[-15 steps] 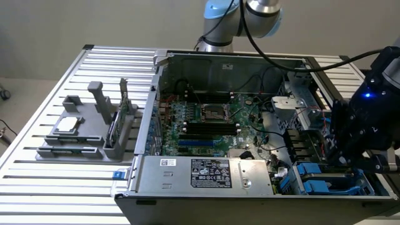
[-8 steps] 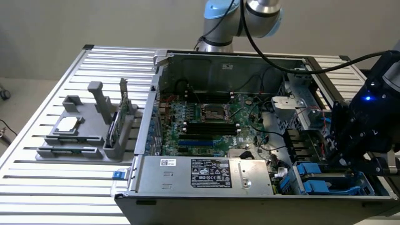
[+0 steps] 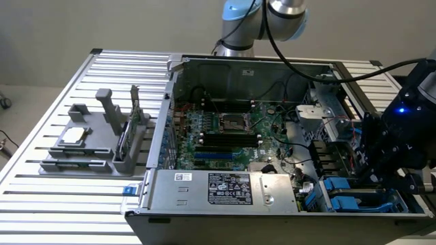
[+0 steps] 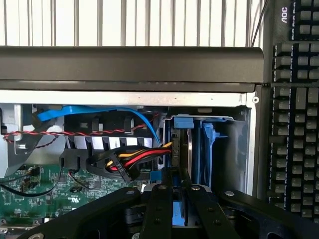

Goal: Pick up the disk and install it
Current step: 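Insert the second disk wire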

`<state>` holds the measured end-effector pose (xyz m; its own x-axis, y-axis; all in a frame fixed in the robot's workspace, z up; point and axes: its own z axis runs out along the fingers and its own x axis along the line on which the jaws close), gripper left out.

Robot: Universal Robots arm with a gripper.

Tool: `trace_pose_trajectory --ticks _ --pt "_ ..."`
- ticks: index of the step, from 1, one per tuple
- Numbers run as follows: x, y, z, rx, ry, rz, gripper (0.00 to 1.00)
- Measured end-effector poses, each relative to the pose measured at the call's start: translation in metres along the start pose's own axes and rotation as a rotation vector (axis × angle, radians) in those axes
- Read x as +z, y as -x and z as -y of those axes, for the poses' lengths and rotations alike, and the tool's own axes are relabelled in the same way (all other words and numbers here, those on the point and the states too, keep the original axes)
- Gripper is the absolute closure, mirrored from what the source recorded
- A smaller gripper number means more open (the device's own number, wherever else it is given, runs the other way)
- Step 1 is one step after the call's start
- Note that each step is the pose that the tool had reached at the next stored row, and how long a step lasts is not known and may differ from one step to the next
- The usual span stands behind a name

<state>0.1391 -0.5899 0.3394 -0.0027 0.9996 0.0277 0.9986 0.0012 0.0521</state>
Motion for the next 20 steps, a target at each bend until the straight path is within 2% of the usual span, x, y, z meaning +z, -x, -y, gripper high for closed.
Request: trace_pose_trajectory --ticks 4,9,20 --pt "-0.0004 0.0002 -0.0004 0.000 -0.0003 -0.0041 0.83" --pt "-0.0085 -0.0001 -0.0008 0.000 -0.0026 -0.0070 0.83" --pt "-0.0029 0.0001 -0.0005 0.001 -0.0027 -0.0133 0.83"
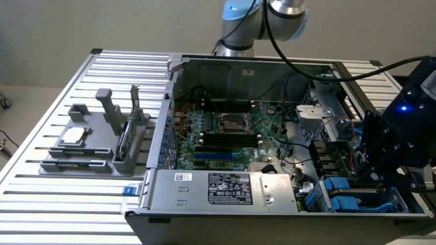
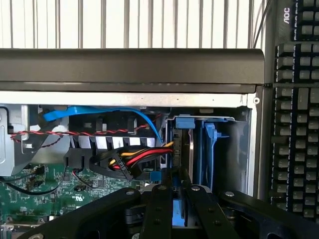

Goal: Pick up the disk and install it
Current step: 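Insert the second disk wire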

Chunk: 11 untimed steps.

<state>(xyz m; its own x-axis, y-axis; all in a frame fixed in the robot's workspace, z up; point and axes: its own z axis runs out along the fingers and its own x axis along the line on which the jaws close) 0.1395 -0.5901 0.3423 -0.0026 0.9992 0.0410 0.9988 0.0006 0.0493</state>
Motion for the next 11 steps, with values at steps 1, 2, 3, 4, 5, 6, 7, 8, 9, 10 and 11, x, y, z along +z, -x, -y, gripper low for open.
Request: trace_pose_trajectory --ticks 1,2,3,4,5,6,7,8,9,10,11 --pt "0.0008 0.0001 0.0000 0.000 0.0000 -0.0008 0.83" --pt "0.0016 0.0001 0.0001 0.000 0.0000 -0.0017 0.83" --pt "0.0022 0.0002 0.0001 0.000 0.0000 -0.0026 0.83" --pt "0.0028 0.0003 0.0001 0.000 0.0000 -0.0035 0.83" --pt "0.0032 0.0005 0.0002 0.000 0.0000 -0.0044 0.83" --pt "0.0037 0.0006 0.0002 0.000 -0.0001 -0.0055 0.83" --pt "0.0041 0.0007 0.0002 0.000 -0.0002 -0.0068 0.83" --pt "0.0045 0.0009 0.0003 0.000 -0.0002 -0.0081 0.83" --pt "0.0049 0.0011 0.0003 0.001 -0.0003 -0.0094 0.83" --pt "0.0052 0.0013 0.0003 0.001 -0.0004 -0.0105 0.83" --pt "0.0055 0.0016 0.0003 0.001 -0.0004 -0.0118 0.83"
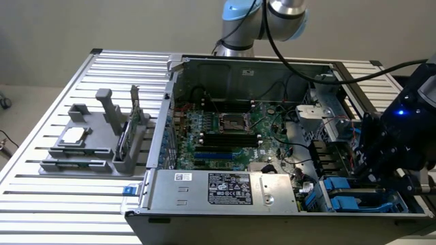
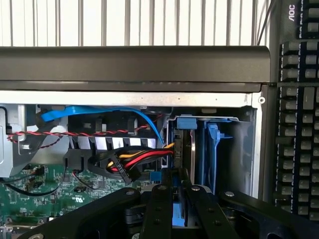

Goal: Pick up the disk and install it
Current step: 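Insert the second disk wire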

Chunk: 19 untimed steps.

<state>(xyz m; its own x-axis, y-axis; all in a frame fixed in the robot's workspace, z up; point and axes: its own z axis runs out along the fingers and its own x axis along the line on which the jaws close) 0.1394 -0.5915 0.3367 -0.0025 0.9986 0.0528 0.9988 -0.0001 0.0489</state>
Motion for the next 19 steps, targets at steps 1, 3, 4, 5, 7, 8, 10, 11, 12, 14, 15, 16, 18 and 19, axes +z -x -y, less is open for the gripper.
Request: trace_pose_trajectory --ticks 1,3,4,5,7,8,10,11,12,14,15,16,18,19 --pt "0.0005 0.000 0.0000 0.000 0.0000 -0.0020 0.83" --pt "0.0016 0.002 0.0001 0.000 0.0000 -0.0070 0.83" --pt "0.0022 0.002 0.0001 0.000 0.0000 -0.0096 0.83" --pt "0.0028 0.003 0.0001 0.001 0.0000 -0.0130 0.83" --pt "0.0037 0.005 0.0001 0.001 0.0000 -0.0199 0.83" --pt "0.0039 0.006 0.0001 0.001 0.0000 -0.0237 0.83" --pt "0.0039 0.008 0.0000 0.001 -0.0002 -0.0309 0.83" --pt "0.0038 0.009 0.0000 0.002 -0.0005 -0.0345 0.83" --pt "0.0039 0.010 -0.0001 0.002 -0.0007 -0.0377 0.82" --pt "0.0045 0.011 -0.0001 0.002 -0.0017 -0.0443 0.75" --pt "0.0038 0.011 0.0000 0.002 -0.0022 -0.0445 0.75" --pt "0.0023 0.011 -0.0001 0.002 -0.0027 -0.0448 0.75" --pt "-0.0024 0.011 -0.0003 0.003 -0.0034 -0.0468 0.75" --pt "-0.0052 0.011 -0.0005 0.003 -0.0036 -0.0477 0.75"
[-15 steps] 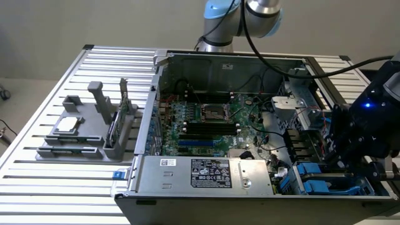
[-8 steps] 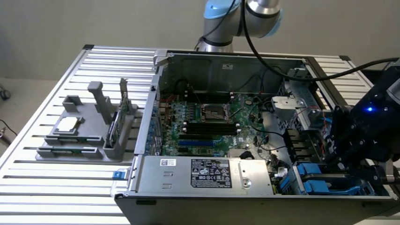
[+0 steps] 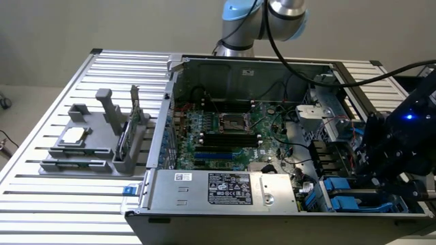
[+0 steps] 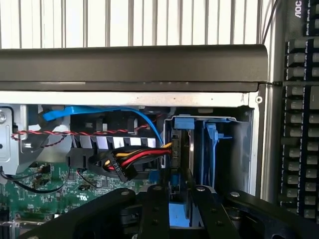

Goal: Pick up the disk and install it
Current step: 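Insert the second disk wire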

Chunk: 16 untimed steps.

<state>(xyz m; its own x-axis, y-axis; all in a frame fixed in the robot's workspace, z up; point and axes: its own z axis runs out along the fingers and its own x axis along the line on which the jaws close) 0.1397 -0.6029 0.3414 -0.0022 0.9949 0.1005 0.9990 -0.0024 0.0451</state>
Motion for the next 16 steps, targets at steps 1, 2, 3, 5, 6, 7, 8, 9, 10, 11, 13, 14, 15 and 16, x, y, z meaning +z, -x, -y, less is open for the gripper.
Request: trace_pose_trajectory --ticks 1,2,3,5,6,7,8,9,10,11,13,14,15,16 --pt "-0.0031 0.000 -0.0002 0.000 -0.0001 -0.0009 0.75" --pt "-0.0059 0.000 -0.0002 0.000 -0.0001 -0.0017 0.75" --pt "-0.0084 -0.001 0.0000 0.000 -0.0001 -0.0027 0.75" --pt "-0.0094 -0.001 0.0027 0.000 -0.0001 -0.0064 0.75" --pt "-0.0095 -0.001 0.0051 0.000 -0.0001 -0.0080 0.75" --pt "-0.0098 -0.001 0.0075 0.000 -0.0002 -0.0094 0.75" --pt "-0.0099 -0.001 0.0100 -0.001 -0.0002 -0.0109 0.75" --pt "-0.0101 -0.001 0.0124 -0.001 -0.0002 -0.0119 0.75" --pt "-0.0103 -0.001 0.0149 -0.002 -0.0003 -0.0130 0.75" --pt "-0.0106 -0.001 0.0173 -0.002 -0.0004 -0.0139 0.75" --pt "-0.0115 -0.001 0.0225 -0.004 -0.0005 -0.0157 0.75" --pt "-0.0120 -0.001 0.0252 -0.004 -0.0006 -0.0169 0.75" --pt "-0.0126 -0.001 0.0280 -0.004 -0.0006 -0.0183 0.75" --pt "-0.0134 -0.001 0.0302 -0.005 -0.0006 -0.0197 0.75"
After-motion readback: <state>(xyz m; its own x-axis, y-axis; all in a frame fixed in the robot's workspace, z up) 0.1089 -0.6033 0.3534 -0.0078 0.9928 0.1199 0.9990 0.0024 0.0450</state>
